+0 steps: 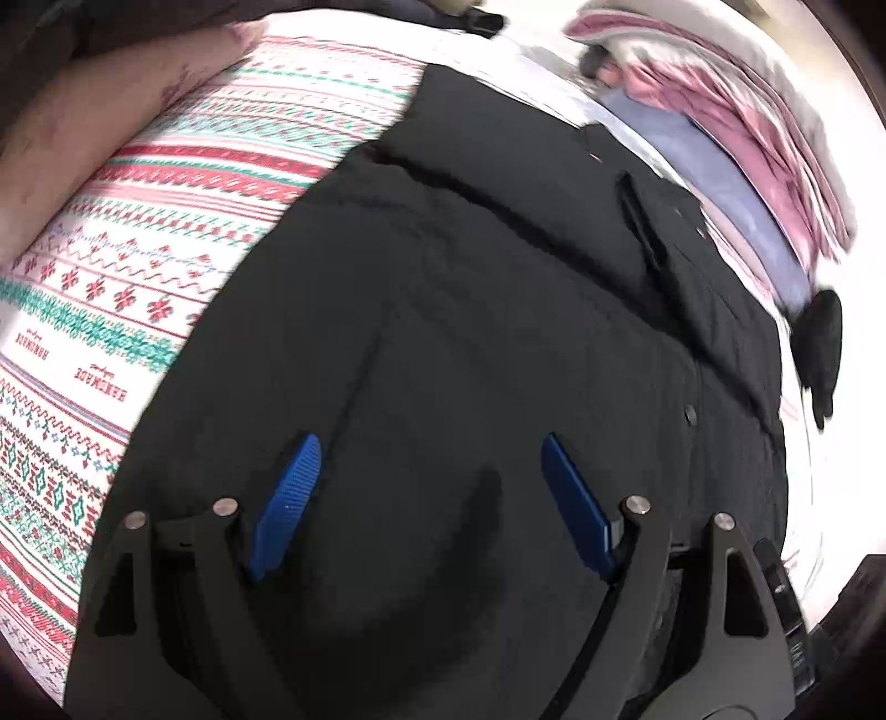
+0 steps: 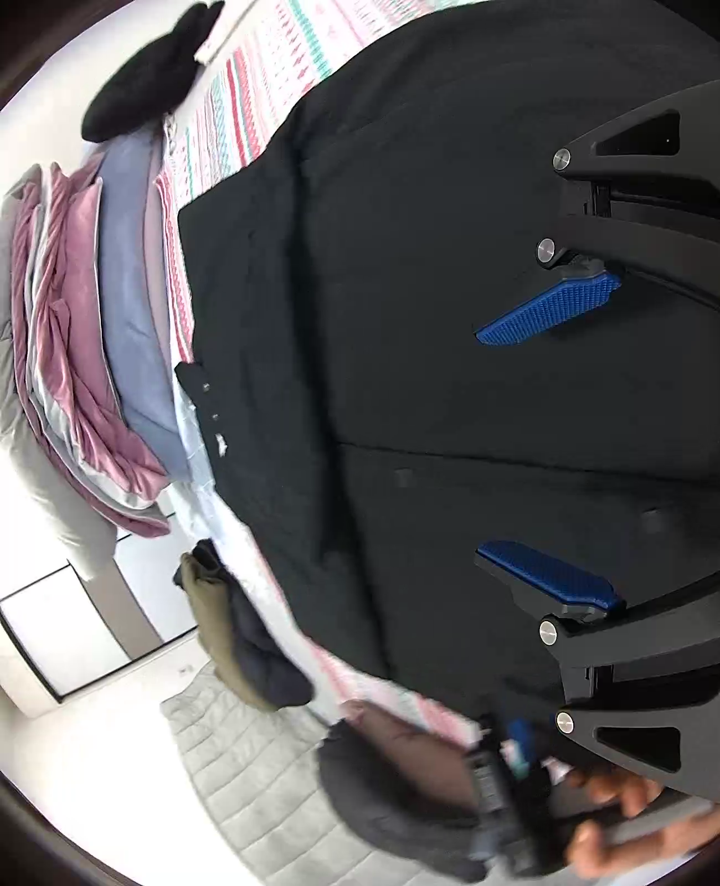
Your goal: Fold large clothes
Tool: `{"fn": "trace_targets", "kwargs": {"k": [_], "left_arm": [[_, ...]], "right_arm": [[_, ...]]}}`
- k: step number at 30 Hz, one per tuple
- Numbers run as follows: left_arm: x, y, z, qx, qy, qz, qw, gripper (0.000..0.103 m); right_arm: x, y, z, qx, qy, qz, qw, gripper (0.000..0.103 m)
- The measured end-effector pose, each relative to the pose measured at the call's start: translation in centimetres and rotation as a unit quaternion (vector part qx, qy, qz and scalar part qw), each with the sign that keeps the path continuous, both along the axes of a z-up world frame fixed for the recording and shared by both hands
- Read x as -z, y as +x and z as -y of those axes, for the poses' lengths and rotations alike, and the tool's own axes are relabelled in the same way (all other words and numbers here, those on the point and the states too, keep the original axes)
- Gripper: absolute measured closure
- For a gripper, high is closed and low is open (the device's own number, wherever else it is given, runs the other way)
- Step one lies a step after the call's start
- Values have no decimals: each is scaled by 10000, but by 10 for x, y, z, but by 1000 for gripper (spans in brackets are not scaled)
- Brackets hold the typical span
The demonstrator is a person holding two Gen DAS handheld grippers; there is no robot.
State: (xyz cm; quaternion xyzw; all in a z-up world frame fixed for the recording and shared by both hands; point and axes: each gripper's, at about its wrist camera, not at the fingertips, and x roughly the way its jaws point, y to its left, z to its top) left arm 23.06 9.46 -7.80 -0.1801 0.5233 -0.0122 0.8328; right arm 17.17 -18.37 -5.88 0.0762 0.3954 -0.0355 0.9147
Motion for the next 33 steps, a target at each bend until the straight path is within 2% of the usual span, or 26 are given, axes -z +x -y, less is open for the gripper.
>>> {"fn": "trace_targets", "kwargs": {"k": [5, 8, 10, 12, 13, 16, 19, 22, 23, 26, 28, 30, 33], "left_arm": [[-10, -14, 17, 304, 55, 125, 9994, 21], [-14, -23, 23, 326, 67, 155, 9993, 21], [-18, -30, 26, 329, 21, 181, 9993, 21], [-23, -39, 27, 374, -26, 258, 9990, 21], [-28, -46, 28, 388, -12, 337, 9987, 21], [-45, -66, 29, 399, 301, 689, 9964, 21], [-66, -92, 27, 565, 680, 1189, 9890, 21], [-76, -111, 18, 683, 827, 1451, 9836, 9], [-77, -117, 12, 693, 808, 1488, 9831, 4], [-69, -124, -10, 583, 715, 1352, 9865, 4], [-60, -128, -31, 368, 812, 1230, 9884, 4], [-52, -132, -46, 173, 1099, 1178, 9868, 4], [-44, -147, -59, 153, 1650, 1336, 9771, 4]], "right_arm": [[-17, -19, -21, -271, -180, 208, 9993, 28], [-29, -43, -33, -391, -580, 460, 9965, 27], [-42, -55, -37, -258, -989, 775, 9917, 26], [-57, -76, -40, -82, -1231, 1252, 9844, 16], [-63, -85, -39, -49, -1277, 1410, 9817, 15], [-76, -102, -33, 31, -1335, 1716, 9761, 13], [-81, -117, -26, -10, -1322, 1649, 9774, 12], [-83, -124, -17, -71, -1352, 1522, 9790, 12], [-85, -128, -12, -93, -1375, 1485, 9793, 12], [-90, -139, 6, -20, -1419, 1346, 9807, 12], [-90, -145, 22, 41, -1348, 1213, 9834, 12], [-90, -150, 41, 179, -1192, 1097, 9866, 12], [-84, -158, 83, 584, -691, 791, 9928, 12]]}}
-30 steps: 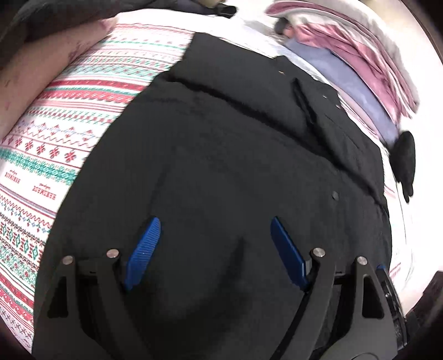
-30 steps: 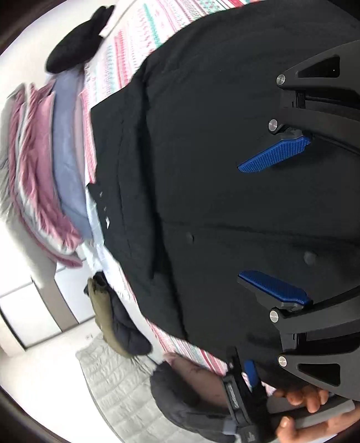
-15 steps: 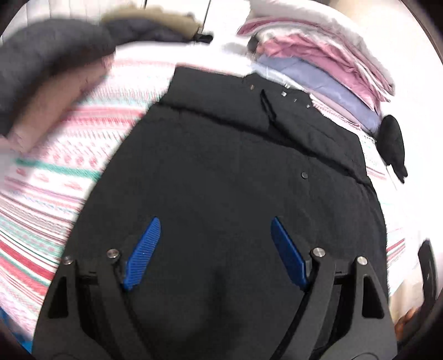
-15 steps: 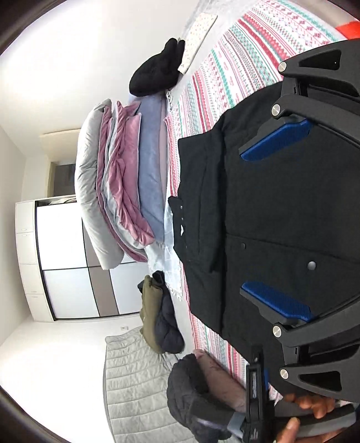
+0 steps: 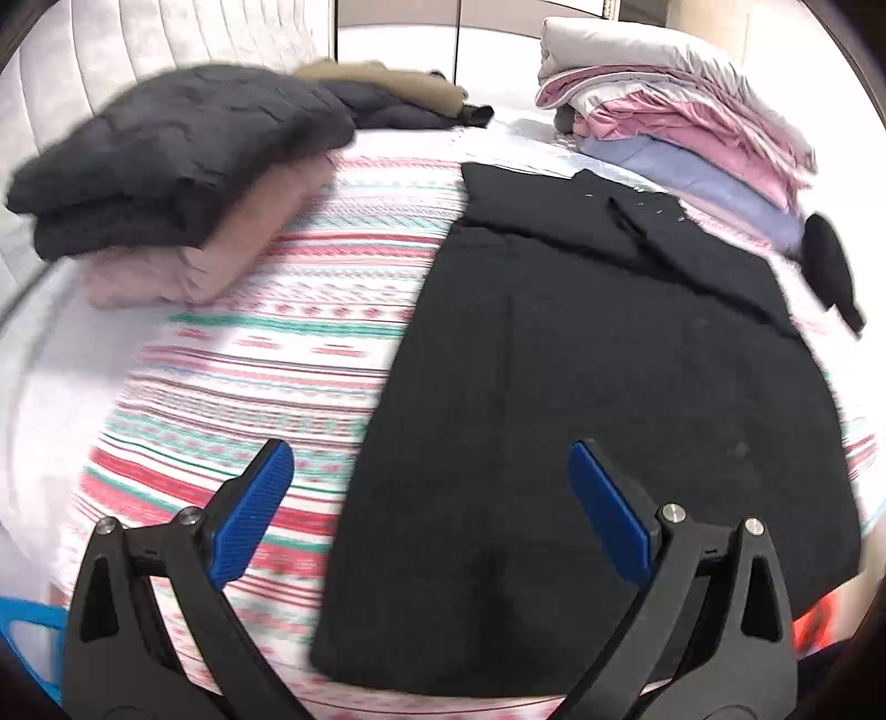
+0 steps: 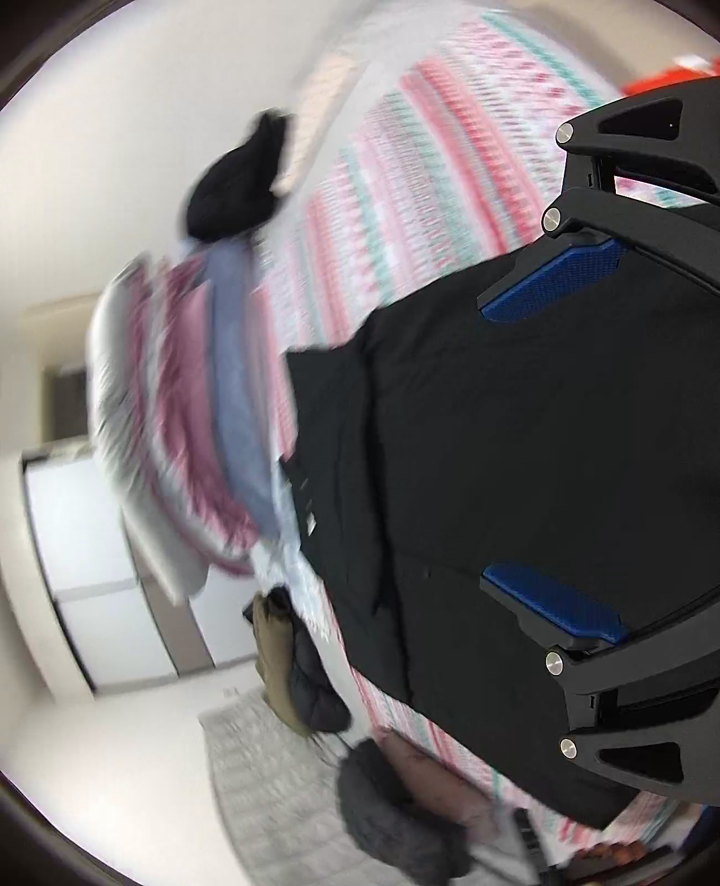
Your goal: Fold large clothes
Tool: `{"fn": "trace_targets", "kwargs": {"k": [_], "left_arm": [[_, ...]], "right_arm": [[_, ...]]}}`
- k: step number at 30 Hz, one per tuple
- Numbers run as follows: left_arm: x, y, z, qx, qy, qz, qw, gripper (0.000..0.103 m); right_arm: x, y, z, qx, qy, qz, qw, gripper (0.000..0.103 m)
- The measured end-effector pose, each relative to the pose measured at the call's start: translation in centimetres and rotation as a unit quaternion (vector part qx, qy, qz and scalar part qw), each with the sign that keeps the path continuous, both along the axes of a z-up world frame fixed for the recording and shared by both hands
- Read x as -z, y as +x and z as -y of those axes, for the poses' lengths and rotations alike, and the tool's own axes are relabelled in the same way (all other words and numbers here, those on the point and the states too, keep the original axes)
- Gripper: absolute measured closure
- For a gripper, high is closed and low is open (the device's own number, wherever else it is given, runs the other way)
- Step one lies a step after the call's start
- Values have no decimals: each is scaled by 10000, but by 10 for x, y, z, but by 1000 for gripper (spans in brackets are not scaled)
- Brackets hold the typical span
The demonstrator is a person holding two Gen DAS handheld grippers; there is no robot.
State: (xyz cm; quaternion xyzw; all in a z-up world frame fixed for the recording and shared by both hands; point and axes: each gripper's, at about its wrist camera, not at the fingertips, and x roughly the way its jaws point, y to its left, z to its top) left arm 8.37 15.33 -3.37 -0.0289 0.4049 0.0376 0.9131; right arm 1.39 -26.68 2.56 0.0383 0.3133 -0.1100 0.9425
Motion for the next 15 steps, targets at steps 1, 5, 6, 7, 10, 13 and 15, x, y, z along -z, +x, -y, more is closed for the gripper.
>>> {"fn": "trace_targets", "kwargs": {"k": [1, 5, 6, 7, 10, 13, 15], "left_arm": [[3, -3, 0, 121, 88, -9, 9999, 4], [19, -7, -6, 231, 262, -286, 9990, 4], [22, -8, -10, 182, 252, -358, 9989, 4], [27, -6, -17, 82, 191, -518, 9984, 4], [34, -7, -34, -186, 12, -730, 9972, 4], [38, -11, -49, -391, -272, -801, 9956, 4], [41, -13, -52, -425, -460, -854, 9944, 5]], "right_arm": [[3, -1, 10, 101, 114, -144, 9998, 12], [19, -12, 54, 547, 581, -719, 9942, 12], [24, -16, 67, 644, 781, -851, 9912, 13], [27, -21, 75, 714, 935, -881, 9891, 14], [36, -37, 100, 883, 1351, -979, 9820, 25], [44, -49, 117, 1126, 1357, -1204, 9769, 35], [50, -58, 127, 1232, 1422, -1341, 9729, 40]]}}
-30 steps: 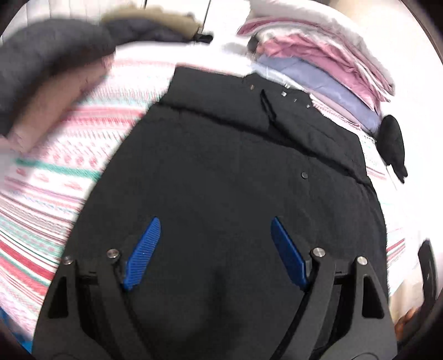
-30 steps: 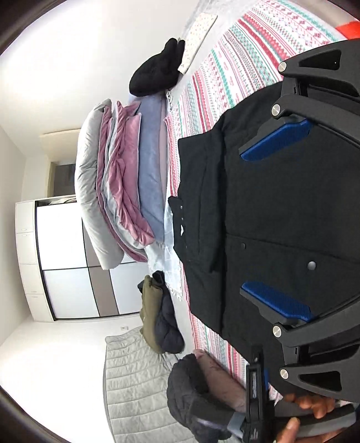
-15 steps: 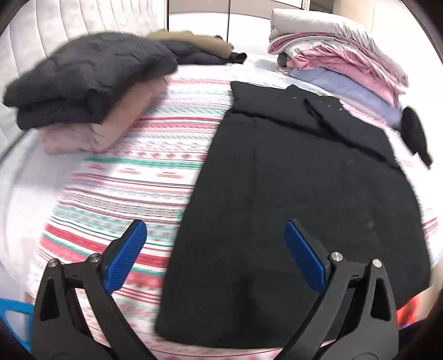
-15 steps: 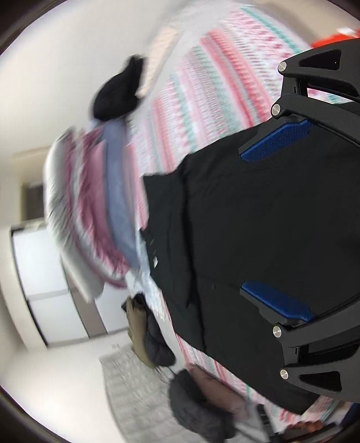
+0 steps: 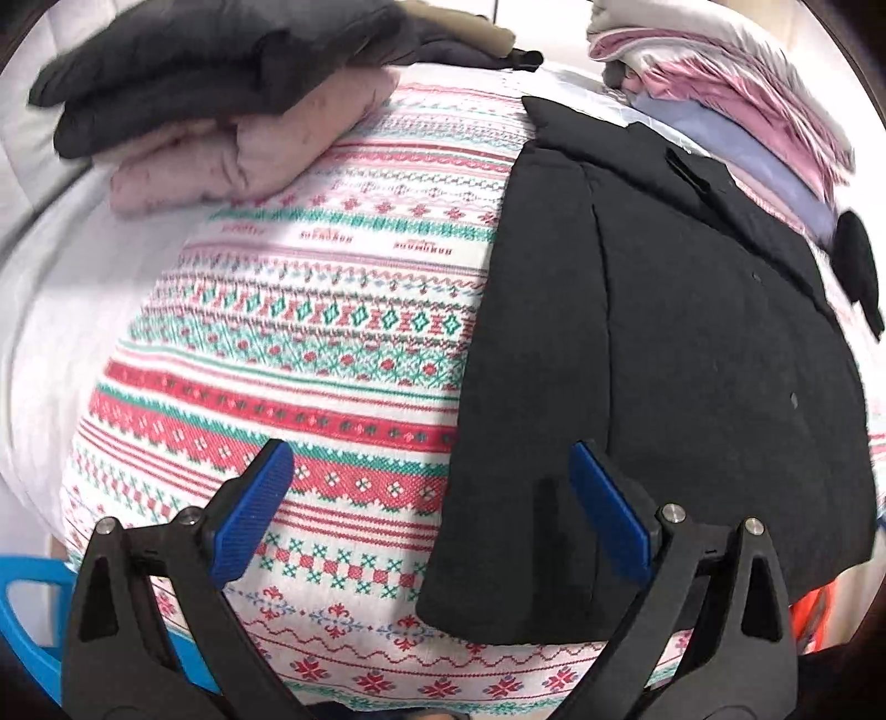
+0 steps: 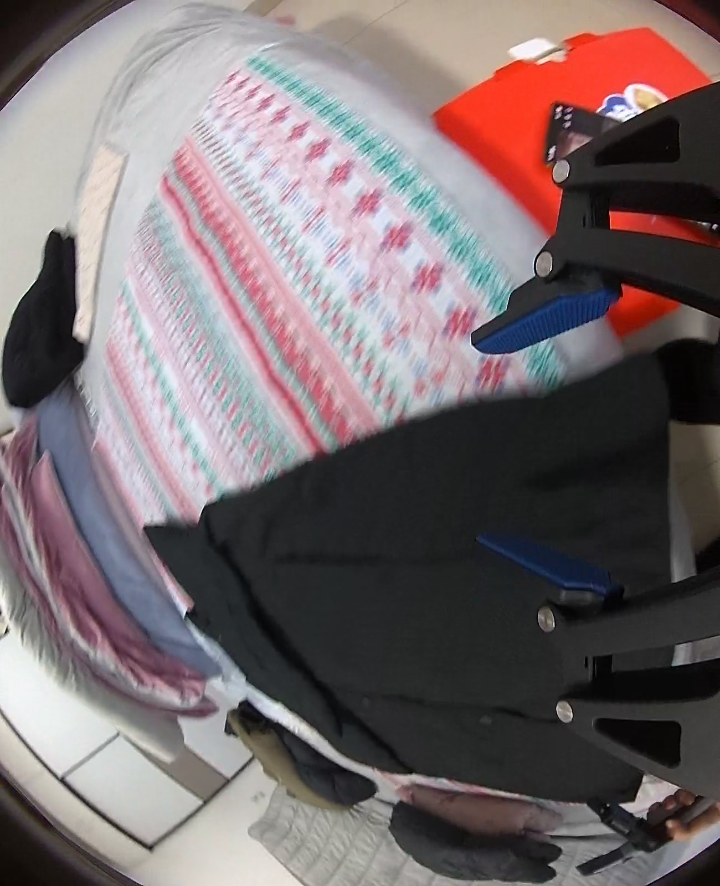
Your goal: Fold large clothes
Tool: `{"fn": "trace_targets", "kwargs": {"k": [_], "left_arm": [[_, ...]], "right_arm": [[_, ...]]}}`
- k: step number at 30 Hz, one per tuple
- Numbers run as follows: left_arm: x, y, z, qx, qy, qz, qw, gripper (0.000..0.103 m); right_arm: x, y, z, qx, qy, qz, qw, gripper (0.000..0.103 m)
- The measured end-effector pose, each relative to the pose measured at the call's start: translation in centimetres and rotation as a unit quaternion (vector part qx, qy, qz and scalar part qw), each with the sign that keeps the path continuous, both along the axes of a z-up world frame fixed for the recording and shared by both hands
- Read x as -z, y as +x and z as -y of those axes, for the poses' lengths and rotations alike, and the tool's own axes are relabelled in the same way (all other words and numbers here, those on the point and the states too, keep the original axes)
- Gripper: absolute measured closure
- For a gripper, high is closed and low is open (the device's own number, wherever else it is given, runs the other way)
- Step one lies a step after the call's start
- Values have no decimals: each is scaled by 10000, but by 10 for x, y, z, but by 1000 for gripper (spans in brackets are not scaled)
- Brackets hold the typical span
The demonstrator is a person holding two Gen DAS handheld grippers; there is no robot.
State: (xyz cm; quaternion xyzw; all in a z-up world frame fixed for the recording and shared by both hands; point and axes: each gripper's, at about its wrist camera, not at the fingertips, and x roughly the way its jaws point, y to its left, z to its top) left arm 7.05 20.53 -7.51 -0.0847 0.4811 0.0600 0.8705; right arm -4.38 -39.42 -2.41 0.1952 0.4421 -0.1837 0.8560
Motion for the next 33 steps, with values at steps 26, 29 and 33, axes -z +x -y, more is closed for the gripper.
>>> {"fn": "trace_targets", "kwargs": {"k": [26, 29, 33], "left_arm": [[23, 2, 7, 345, -1208, -232, 9918, 70], [24, 2, 11, 400, -1050, -227, 9934, 70], [13, -2, 16, 470, -966, -28, 9942, 92]], "right_arm": [[36, 1, -2, -184, 882, -626, 9940, 70], [35, 2, -5, -123, 764, -658, 9948, 75], [26, 2, -14, -190, 604, -510, 9967, 93]]}}
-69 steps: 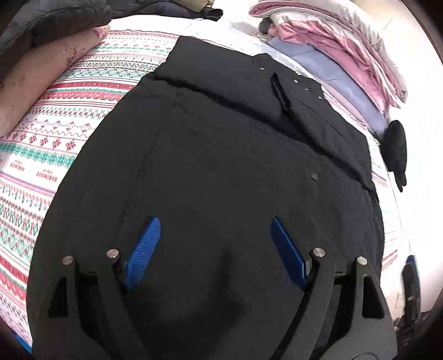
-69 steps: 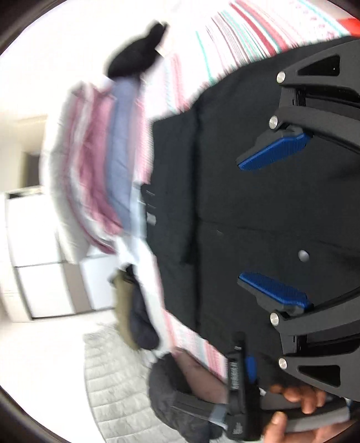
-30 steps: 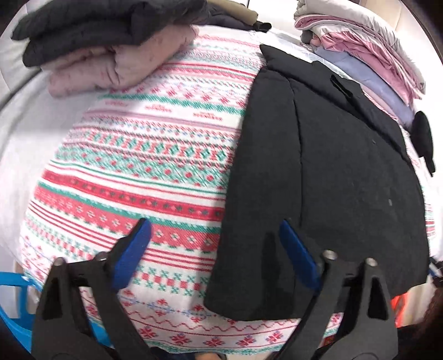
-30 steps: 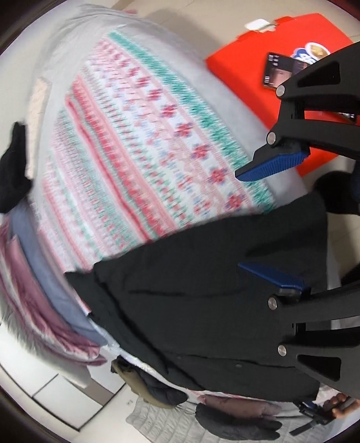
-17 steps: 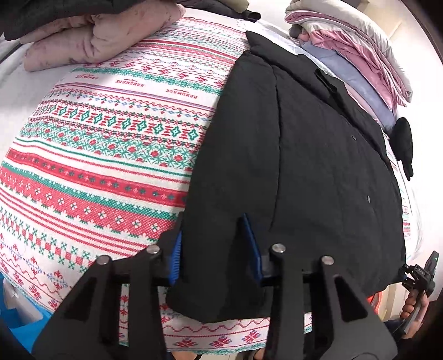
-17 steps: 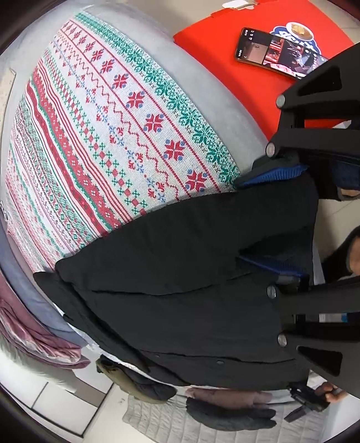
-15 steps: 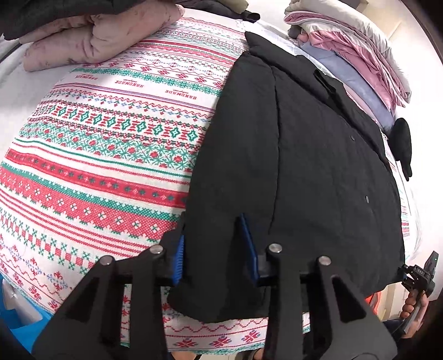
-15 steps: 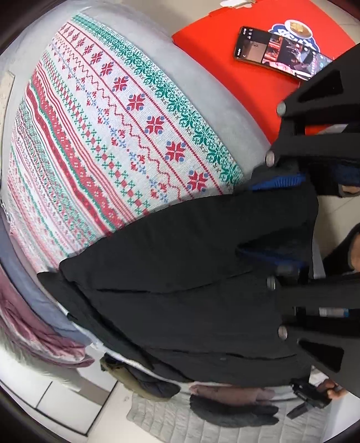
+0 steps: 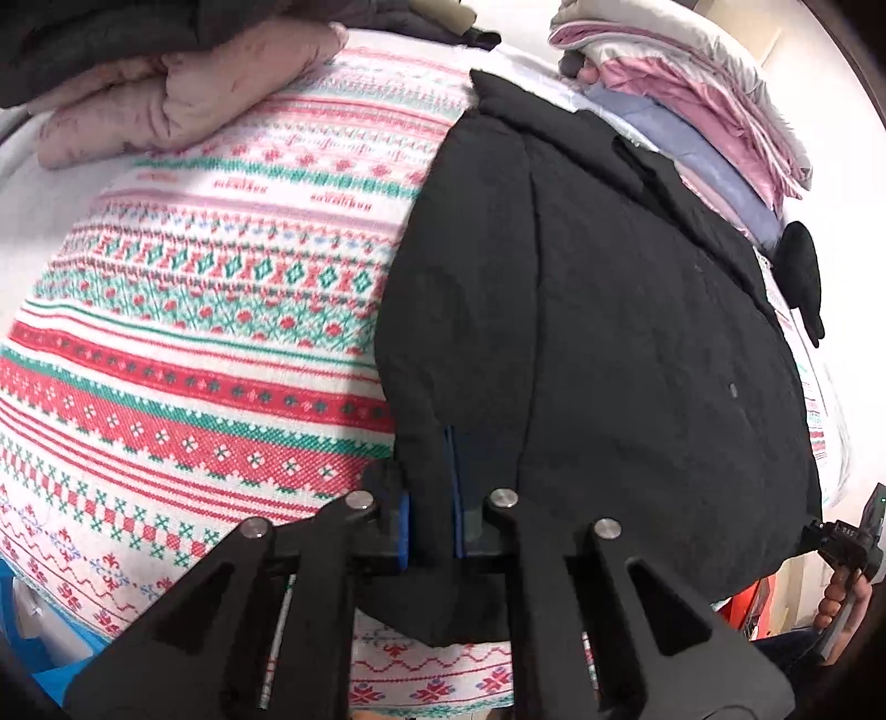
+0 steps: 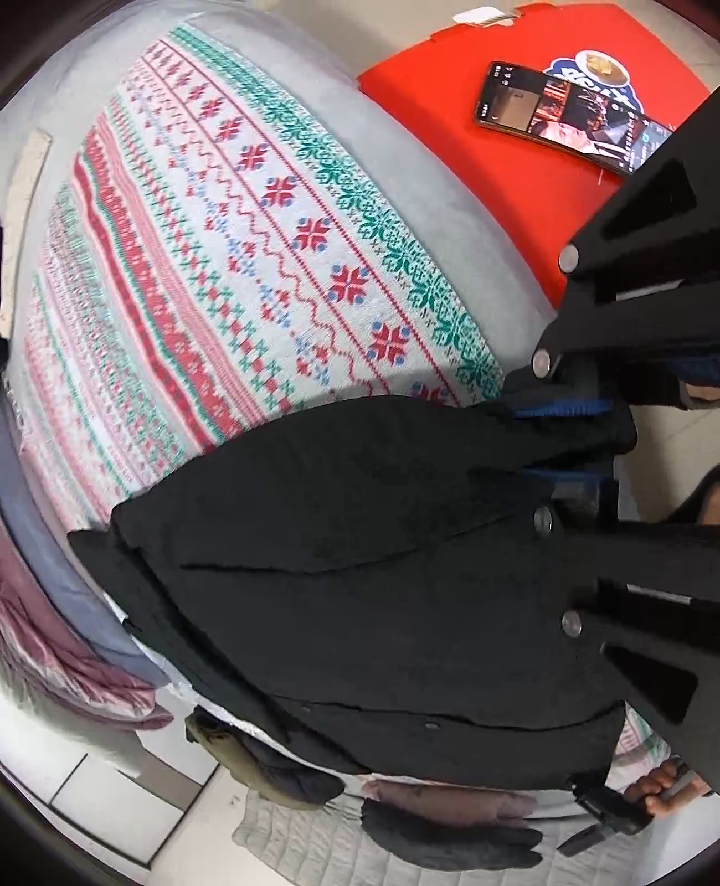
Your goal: Fold large clothes
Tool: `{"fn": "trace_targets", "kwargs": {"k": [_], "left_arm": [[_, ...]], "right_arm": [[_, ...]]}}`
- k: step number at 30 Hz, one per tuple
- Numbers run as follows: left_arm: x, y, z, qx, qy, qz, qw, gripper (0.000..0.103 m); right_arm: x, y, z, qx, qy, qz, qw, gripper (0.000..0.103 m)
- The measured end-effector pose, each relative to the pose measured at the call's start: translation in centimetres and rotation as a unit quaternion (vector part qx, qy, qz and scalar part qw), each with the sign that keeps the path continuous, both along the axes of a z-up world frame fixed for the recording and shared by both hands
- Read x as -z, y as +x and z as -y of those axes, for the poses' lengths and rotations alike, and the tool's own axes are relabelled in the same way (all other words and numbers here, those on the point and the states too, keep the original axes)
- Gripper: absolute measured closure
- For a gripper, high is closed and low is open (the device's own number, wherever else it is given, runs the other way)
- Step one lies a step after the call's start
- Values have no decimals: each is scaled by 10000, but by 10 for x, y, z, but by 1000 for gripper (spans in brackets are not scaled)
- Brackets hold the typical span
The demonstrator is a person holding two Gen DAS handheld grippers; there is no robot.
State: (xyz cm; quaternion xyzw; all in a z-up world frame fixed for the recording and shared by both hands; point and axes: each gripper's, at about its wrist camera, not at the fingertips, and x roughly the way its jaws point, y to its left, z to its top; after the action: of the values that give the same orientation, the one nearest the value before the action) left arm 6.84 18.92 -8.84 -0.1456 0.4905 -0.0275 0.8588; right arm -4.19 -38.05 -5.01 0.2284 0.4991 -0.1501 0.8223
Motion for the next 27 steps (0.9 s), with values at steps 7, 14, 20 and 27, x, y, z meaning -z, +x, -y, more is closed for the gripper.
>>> {"fn": "trace_targets", "kwargs": {"k": [7, 14, 20, 27], "left_arm": [[8, 2, -6, -97, -300, -110, 9994, 86], [4, 2, 2, -20, -73, 10, 10000, 95], [-24, -15, 10, -203, -189, 442, 9986, 97], [-71, -63, -9, -452, -889, 614, 9931, 98]], "right_arm": [[2, -5, 2, 108, 290, 18, 9995, 88], [-3, -7, -9, 196, -41, 76, 9998, 95], [-34, -30, -9, 308, 496, 1039, 9929, 98], [-86, -71, -19, -66, 1029, 2064, 9730, 99]]}}
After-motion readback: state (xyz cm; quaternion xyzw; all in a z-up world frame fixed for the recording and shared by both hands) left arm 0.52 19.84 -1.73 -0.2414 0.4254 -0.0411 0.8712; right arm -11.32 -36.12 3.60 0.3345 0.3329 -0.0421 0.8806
